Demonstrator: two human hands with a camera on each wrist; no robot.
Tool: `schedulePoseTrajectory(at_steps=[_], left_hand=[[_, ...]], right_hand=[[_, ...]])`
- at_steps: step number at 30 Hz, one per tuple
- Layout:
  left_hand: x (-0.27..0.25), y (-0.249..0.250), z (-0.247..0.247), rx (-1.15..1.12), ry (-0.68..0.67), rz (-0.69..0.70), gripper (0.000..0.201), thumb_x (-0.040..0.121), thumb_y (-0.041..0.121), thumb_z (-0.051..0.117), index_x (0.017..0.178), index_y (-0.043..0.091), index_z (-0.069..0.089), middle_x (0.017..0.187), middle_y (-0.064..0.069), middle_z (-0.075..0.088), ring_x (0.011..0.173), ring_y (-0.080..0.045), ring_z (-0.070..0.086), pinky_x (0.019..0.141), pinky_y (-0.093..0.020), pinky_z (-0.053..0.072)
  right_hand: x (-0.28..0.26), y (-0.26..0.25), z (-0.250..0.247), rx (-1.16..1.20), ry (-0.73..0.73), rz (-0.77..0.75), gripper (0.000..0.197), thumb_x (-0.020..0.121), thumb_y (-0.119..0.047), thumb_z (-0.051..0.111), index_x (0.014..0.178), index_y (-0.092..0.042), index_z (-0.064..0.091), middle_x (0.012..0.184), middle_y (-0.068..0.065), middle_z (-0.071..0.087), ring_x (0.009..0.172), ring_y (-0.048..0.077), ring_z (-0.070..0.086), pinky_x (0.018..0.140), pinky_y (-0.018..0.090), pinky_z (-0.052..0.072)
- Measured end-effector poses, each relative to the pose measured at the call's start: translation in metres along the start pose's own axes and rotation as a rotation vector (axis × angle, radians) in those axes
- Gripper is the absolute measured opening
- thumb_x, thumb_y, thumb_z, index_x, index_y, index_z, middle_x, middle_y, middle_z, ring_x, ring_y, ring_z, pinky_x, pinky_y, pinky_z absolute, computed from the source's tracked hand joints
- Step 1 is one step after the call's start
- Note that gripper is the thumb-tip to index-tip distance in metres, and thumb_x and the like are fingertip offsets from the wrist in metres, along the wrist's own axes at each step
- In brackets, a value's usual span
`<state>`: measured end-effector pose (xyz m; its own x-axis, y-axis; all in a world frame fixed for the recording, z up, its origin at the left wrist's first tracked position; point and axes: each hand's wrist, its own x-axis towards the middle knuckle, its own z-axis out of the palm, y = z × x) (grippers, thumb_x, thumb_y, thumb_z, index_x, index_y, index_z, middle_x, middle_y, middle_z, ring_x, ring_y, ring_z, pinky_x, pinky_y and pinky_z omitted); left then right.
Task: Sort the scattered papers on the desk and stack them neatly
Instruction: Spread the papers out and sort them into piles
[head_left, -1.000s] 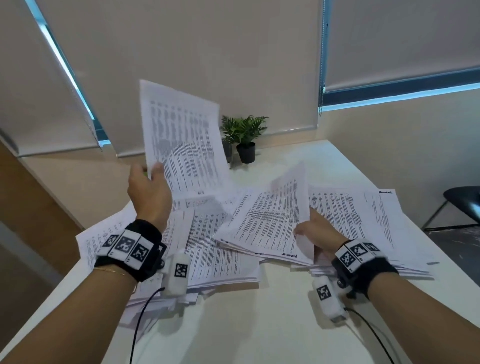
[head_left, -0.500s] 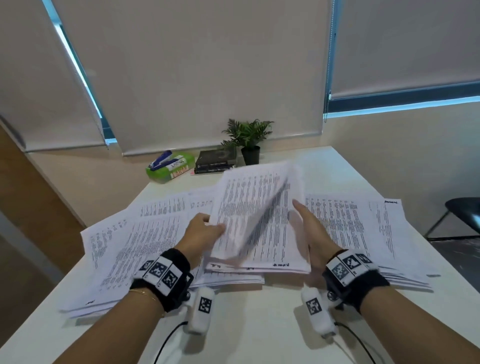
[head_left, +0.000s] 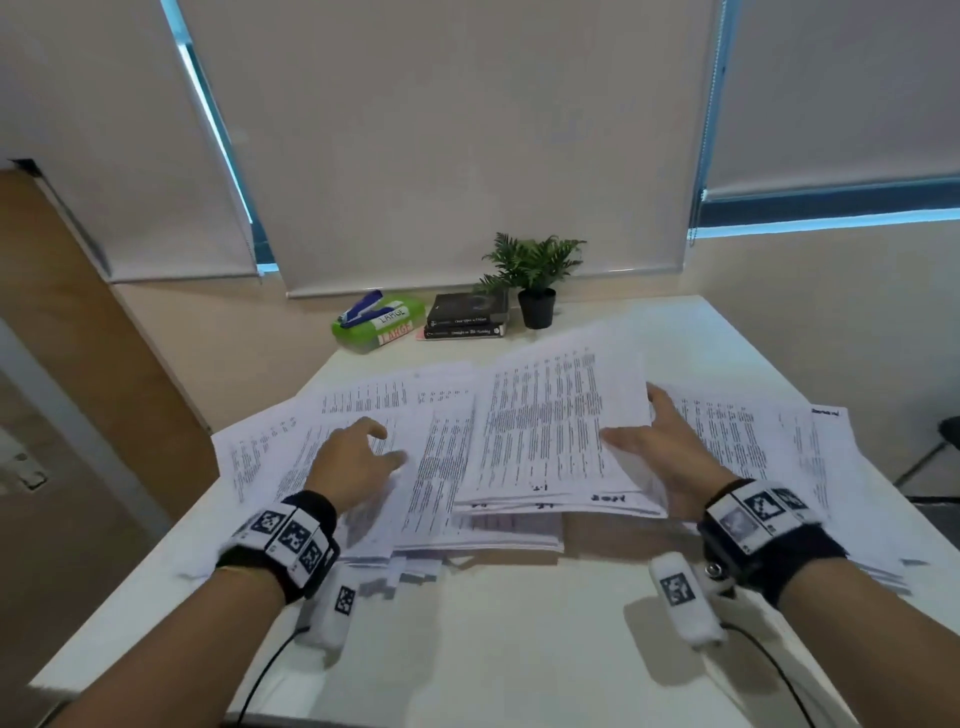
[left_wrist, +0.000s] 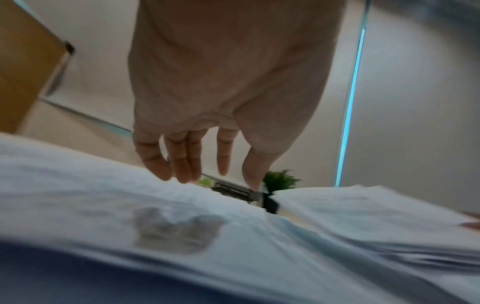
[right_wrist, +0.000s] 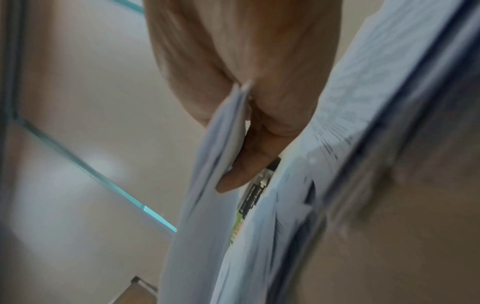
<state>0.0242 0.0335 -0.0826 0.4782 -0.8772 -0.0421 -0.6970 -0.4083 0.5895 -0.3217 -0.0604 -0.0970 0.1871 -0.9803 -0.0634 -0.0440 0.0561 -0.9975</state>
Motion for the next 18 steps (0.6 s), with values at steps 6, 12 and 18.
schedulePoseTrajectory(at_steps=[6, 12, 18], left_hand=[[0.036, -0.096, -0.040, 0.249, 0.038, -0.377, 0.136, 0.058, 0.089, 0.071, 0.157, 0.005, 0.032, 0.151, -0.026, 0.051, 0.137, -0.044, 0.051, 0.110, -0.052, 0.048], [0.013, -0.106, -0.042, 0.163, 0.087, -0.359, 0.075, 0.074, 0.060, 0.087, 0.100, -0.008, 0.070, 0.072, -0.020, 0.070, 0.064, -0.032, 0.069, 0.050, -0.025, 0.041], [0.012, -0.089, -0.048, 0.054, 0.188, -0.292, 0.038, 0.088, 0.026, 0.084, 0.101, -0.005, 0.067, 0.100, -0.020, 0.070, 0.098, -0.040, 0.070, 0.079, -0.035, 0.054]], right_hand=[[0.012, -0.019, -0.068, -0.006, 0.096, 0.023, 0.069, 0.093, 0.005, 0.070, 0.150, -0.018, 0.040, 0.131, 0.004, 0.063, 0.113, 0.024, 0.066, 0.091, 0.039, 0.054], [0.023, 0.007, -0.132, -0.286, 0.158, 0.166, 0.066, 0.084, 0.001, 0.079, 0.143, -0.010, 0.050, 0.129, 0.012, 0.068, 0.116, 0.035, 0.066, 0.107, 0.053, 0.049], [0.022, 0.032, -0.142, -0.733, 0.279, 0.199, 0.077, 0.075, -0.012, 0.081, 0.143, 0.000, 0.047, 0.134, 0.019, 0.062, 0.110, 0.034, 0.060, 0.088, 0.039, 0.053]])
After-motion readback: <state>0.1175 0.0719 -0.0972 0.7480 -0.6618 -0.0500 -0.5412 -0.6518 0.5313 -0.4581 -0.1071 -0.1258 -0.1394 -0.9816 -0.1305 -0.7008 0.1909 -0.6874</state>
